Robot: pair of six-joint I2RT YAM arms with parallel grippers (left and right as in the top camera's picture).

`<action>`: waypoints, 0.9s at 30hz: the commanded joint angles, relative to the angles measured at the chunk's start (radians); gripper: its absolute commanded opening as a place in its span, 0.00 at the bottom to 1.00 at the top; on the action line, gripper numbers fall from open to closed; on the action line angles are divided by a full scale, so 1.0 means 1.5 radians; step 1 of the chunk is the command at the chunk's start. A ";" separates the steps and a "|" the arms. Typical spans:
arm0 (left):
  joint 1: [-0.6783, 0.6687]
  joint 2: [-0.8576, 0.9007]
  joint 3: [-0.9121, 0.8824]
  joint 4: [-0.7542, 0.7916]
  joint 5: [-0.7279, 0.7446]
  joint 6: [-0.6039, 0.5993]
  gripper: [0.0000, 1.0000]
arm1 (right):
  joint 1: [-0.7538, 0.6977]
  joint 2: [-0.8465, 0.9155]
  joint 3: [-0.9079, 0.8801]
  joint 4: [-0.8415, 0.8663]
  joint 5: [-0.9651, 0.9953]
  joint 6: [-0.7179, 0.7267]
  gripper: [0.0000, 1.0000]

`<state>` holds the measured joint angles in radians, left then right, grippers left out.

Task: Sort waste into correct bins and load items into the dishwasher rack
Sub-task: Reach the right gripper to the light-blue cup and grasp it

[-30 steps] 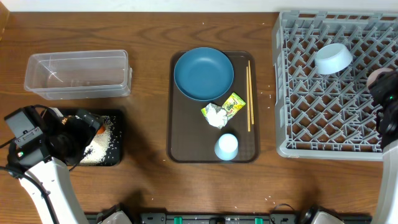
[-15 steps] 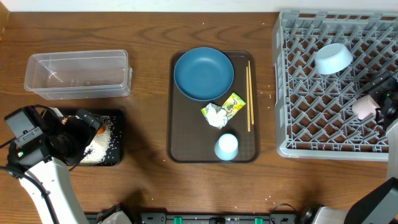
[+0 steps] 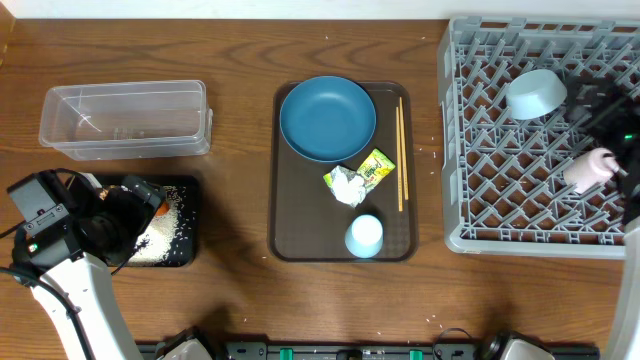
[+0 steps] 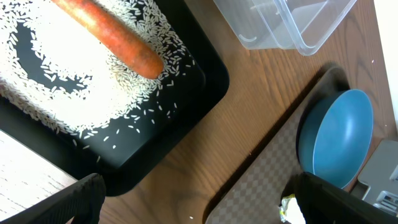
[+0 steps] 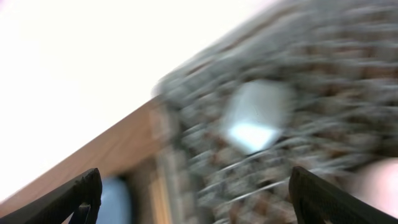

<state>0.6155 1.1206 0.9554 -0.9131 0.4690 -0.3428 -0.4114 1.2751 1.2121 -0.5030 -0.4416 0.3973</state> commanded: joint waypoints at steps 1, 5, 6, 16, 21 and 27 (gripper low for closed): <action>0.004 0.001 0.002 -0.001 0.006 0.006 0.98 | 0.083 -0.030 0.007 -0.039 -0.095 -0.045 0.89; 0.004 0.001 0.002 -0.001 0.006 0.006 0.98 | 0.213 -0.032 0.007 -0.121 -0.076 -0.154 0.90; 0.004 0.001 0.002 -0.001 0.006 0.006 0.98 | 0.251 -0.028 0.006 -0.148 -0.050 -0.179 0.90; 0.004 0.001 0.002 -0.001 0.006 0.006 0.98 | 0.577 0.087 0.000 -0.211 0.179 -0.226 0.92; 0.004 0.001 0.002 -0.001 0.006 0.006 0.98 | 0.682 0.167 0.000 -0.214 0.264 -0.180 0.95; 0.004 0.001 0.002 -0.001 0.006 0.006 0.98 | 0.736 0.235 0.000 -0.252 0.268 -0.146 0.97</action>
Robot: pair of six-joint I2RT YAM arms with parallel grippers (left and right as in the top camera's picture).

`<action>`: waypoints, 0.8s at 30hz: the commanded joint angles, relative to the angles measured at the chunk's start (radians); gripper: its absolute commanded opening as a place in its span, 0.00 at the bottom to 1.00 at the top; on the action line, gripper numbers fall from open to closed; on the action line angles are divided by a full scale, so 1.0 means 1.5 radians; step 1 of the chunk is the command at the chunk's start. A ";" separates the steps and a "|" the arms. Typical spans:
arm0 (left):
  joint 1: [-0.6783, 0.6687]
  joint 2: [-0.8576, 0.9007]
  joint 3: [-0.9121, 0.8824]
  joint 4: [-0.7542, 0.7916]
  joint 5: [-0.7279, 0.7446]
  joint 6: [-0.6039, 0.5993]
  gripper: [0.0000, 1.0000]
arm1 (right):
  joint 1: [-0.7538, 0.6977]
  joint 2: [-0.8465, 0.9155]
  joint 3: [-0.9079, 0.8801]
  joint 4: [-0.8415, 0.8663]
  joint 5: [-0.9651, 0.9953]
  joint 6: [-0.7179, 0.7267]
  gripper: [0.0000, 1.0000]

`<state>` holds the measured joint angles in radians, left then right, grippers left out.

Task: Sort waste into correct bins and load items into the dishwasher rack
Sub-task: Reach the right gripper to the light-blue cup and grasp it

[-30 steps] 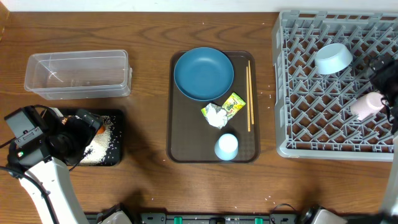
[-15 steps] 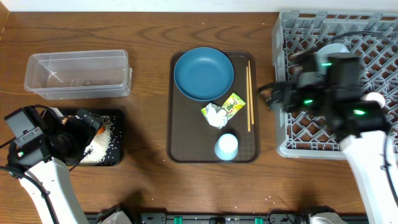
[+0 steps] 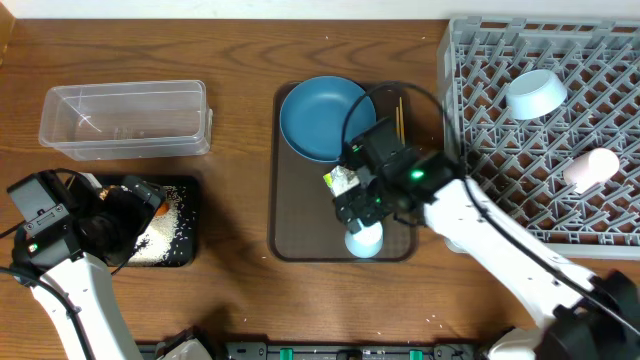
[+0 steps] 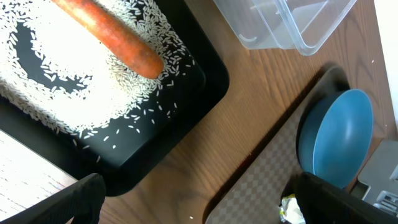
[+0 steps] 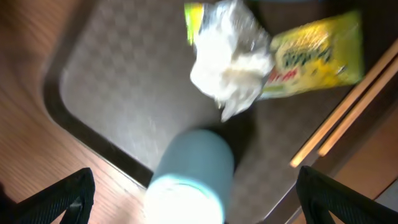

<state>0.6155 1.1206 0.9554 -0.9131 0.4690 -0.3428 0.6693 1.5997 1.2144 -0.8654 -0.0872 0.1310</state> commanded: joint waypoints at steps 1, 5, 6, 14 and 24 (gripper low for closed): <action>0.004 0.001 0.002 -0.001 0.006 0.006 0.98 | 0.020 0.028 -0.002 -0.018 0.031 0.042 0.97; 0.004 0.001 0.002 -0.001 0.006 0.006 0.98 | 0.024 0.057 -0.002 -0.047 0.031 0.079 0.95; 0.004 0.001 0.002 -0.001 0.006 0.006 0.98 | 0.024 0.065 -0.002 -0.055 0.030 0.083 0.93; 0.004 0.001 0.002 -0.001 0.006 0.006 0.98 | 0.032 0.112 -0.003 -0.082 -0.005 0.108 0.91; 0.004 0.001 0.002 -0.001 0.006 0.006 0.98 | 0.043 0.142 -0.003 -0.061 -0.004 0.108 0.88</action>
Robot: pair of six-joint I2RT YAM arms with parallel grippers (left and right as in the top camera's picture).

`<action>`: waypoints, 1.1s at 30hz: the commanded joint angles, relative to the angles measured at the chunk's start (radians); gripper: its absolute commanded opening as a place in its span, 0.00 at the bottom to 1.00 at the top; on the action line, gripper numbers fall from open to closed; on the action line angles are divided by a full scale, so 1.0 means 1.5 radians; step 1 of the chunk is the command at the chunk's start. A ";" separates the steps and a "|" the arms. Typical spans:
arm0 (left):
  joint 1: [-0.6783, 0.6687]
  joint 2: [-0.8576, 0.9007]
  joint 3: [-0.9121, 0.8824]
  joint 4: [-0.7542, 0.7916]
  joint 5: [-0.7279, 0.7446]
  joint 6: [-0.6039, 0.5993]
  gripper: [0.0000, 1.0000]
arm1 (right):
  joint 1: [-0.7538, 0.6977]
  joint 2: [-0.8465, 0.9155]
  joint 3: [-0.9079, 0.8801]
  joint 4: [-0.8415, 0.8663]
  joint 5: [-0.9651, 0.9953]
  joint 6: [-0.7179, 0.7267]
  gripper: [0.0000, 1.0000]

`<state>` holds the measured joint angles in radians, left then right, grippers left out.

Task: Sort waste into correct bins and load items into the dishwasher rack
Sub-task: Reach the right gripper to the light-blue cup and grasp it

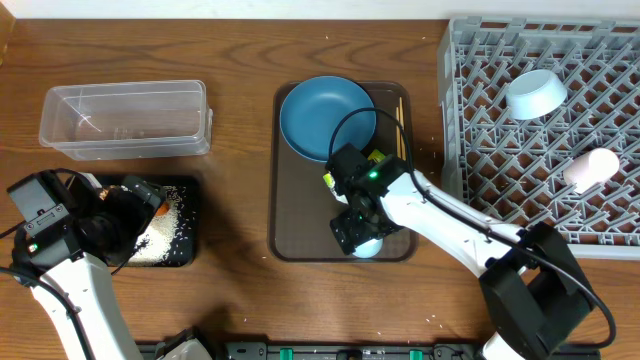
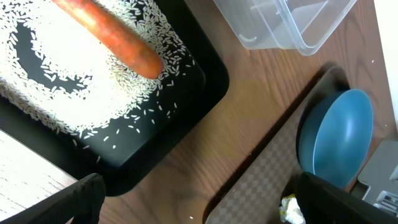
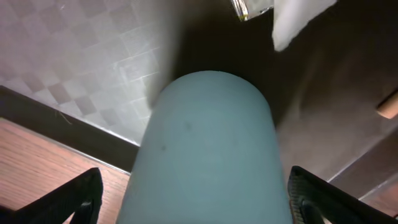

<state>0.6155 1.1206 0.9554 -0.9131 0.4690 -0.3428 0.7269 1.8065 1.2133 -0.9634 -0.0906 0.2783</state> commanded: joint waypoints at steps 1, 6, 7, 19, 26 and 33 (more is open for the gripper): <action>0.004 0.001 0.002 -0.001 0.006 0.006 0.98 | 0.005 0.005 -0.003 0.007 -0.002 0.009 0.87; 0.004 0.001 0.002 -0.001 0.006 0.006 0.98 | 0.005 0.005 -0.003 0.005 0.009 0.009 0.86; 0.004 0.001 0.002 -0.001 0.006 0.006 0.98 | 0.005 0.005 -0.003 0.004 0.012 0.009 0.85; 0.004 0.001 0.002 -0.001 0.006 0.006 0.98 | 0.004 0.005 -0.002 -0.008 0.016 0.014 0.71; 0.004 0.001 0.002 -0.001 0.006 0.006 0.98 | 0.004 0.004 0.001 -0.010 0.016 0.015 0.66; 0.004 0.001 0.002 -0.001 0.006 0.006 0.98 | 0.002 0.004 0.031 -0.031 0.030 0.016 0.63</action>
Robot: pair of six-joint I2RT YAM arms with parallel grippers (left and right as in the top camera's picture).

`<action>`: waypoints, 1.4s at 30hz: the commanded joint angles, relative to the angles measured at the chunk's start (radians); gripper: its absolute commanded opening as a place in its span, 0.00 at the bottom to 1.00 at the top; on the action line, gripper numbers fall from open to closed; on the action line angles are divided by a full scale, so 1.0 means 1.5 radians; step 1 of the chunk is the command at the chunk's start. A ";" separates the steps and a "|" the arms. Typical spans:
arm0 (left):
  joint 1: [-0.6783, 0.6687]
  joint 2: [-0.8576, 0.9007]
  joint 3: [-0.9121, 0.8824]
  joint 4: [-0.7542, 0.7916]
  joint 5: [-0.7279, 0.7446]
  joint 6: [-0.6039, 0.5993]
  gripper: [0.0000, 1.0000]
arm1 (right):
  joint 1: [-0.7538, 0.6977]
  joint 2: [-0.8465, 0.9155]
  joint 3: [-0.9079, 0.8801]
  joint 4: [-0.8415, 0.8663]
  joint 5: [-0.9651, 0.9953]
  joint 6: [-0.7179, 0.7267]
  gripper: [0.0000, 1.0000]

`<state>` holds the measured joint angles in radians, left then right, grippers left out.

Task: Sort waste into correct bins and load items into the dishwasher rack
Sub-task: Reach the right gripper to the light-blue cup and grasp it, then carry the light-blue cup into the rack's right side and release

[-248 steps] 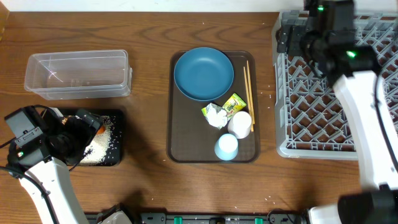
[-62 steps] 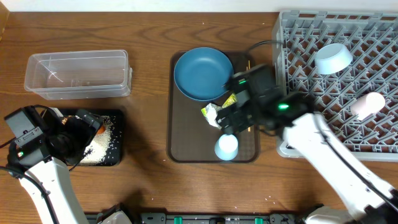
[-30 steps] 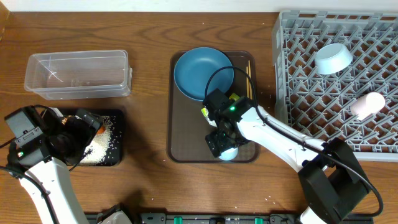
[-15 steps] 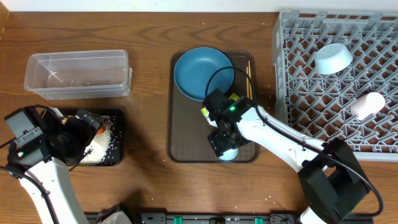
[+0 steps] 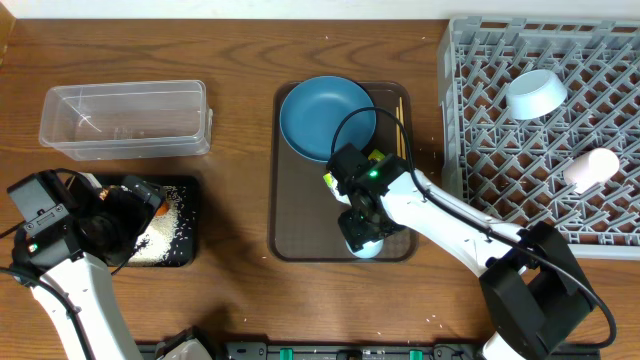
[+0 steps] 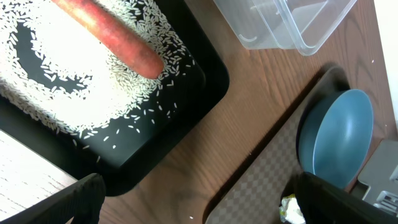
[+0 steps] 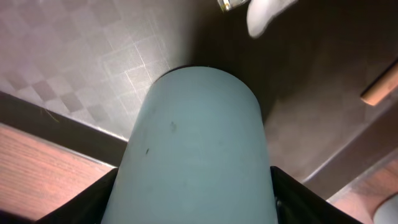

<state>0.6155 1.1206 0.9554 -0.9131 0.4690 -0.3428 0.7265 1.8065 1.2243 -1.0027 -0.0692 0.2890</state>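
A light blue cup (image 5: 363, 247) (image 7: 196, 143) lies at the front of the brown tray (image 5: 300, 210). My right gripper (image 5: 362, 228) (image 7: 194, 202) is shut on it, a finger (image 7: 102, 199) pressing each side. Further back on the tray are a blue plate (image 5: 328, 118), a yellow-green wrapper (image 5: 379, 160) and chopsticks (image 5: 401, 130). The crumpled tissue (image 6: 291, 208) is mostly hidden under the arm in the overhead view. My left gripper (image 5: 138, 200) (image 6: 199, 205) hangs open over the black tray (image 6: 205, 81) of rice and an orange sausage (image 6: 106, 34).
The grey dishwasher rack (image 5: 480, 200) stands at the right with a pale bowl (image 5: 537, 92) and a pink cup (image 5: 590, 168) in it. A clear plastic bin (image 5: 125, 118) sits at the back left.
My right gripper's fingers stood apart on either side of the light blue cup; now they press against it. The left arm has not moved.
My right gripper was open over the rack near the pink cup. Then it was above the tray, over the tissue and the light blue cup. Then it was low around the cup, still open, and now it is shut on it. The left arm stayed still throughout.
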 commanded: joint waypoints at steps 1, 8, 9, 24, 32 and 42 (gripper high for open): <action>0.004 0.001 0.002 -0.001 0.006 0.006 0.98 | 0.001 0.004 0.028 -0.008 0.019 0.009 0.61; 0.004 0.001 0.002 -0.001 0.006 0.006 0.98 | -0.019 0.004 0.080 -0.046 0.024 0.009 0.55; 0.004 0.001 0.002 -0.001 0.006 0.006 0.98 | -0.026 0.004 0.091 -0.053 0.030 0.010 0.53; 0.004 0.001 0.002 -0.001 0.006 0.006 0.98 | -0.302 0.004 0.365 -0.105 0.079 -0.002 0.53; 0.004 0.001 0.002 -0.001 0.006 0.006 0.98 | -0.542 0.004 0.428 -0.058 0.084 -0.024 0.57; 0.004 0.001 0.002 -0.001 0.006 0.006 0.98 | -0.772 0.006 0.427 0.019 0.084 -0.041 0.63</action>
<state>0.6155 1.1206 0.9554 -0.9131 0.4690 -0.3428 -0.3832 1.8095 1.8458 -0.9840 0.0490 0.2470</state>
